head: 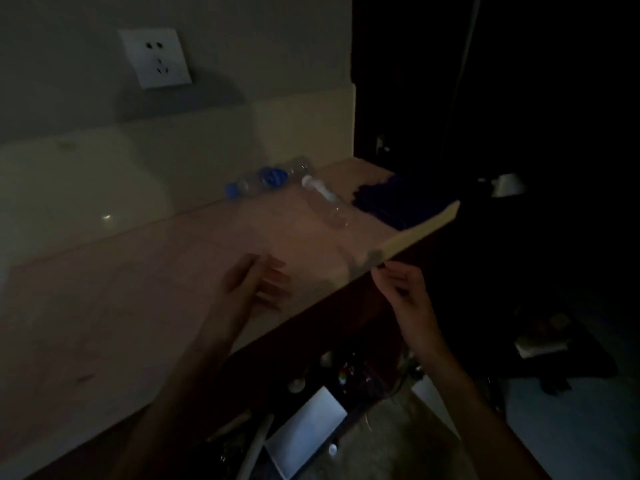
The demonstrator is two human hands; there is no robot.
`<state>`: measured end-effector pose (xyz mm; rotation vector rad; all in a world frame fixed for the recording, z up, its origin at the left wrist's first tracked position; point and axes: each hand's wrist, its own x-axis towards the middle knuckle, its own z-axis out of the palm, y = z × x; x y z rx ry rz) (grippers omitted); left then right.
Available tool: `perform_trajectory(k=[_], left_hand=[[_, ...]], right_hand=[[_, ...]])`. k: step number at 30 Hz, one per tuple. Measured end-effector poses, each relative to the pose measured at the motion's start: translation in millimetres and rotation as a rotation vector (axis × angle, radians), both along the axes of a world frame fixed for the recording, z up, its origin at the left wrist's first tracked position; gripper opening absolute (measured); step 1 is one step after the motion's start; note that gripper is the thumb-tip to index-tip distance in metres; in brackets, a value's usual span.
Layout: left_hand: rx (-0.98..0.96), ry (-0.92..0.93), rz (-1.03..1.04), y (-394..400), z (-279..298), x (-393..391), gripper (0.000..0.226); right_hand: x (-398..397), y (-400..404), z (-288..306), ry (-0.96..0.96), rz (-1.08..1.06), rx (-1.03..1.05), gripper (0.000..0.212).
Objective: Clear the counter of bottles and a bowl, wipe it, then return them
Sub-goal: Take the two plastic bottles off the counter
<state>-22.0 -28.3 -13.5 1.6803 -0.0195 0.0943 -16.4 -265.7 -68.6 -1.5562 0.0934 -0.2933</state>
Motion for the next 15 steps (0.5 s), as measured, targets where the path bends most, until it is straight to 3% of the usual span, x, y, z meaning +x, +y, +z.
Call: perform_trajectory(k=[3,8,12,15], left_hand=[[-0.03,0.01,0.115,0,23,53,0.035],[0.025,0.067,0.236,-2,41,128,0.035],[-0.004,0.185,0.279,-9,44,173,0.032],[-0.007,0.207,0.329,-15,40,200,0.037]], right_hand=[[66,-4,27,-0.001,0.098,-0.11,0.049],[151,3,63,0.097,0.071,-0.301,0.095],[200,28,81,0.18,0.121,-0.505,0.073],[234,52,67,0.208,0.155,-0.818,0.101]])
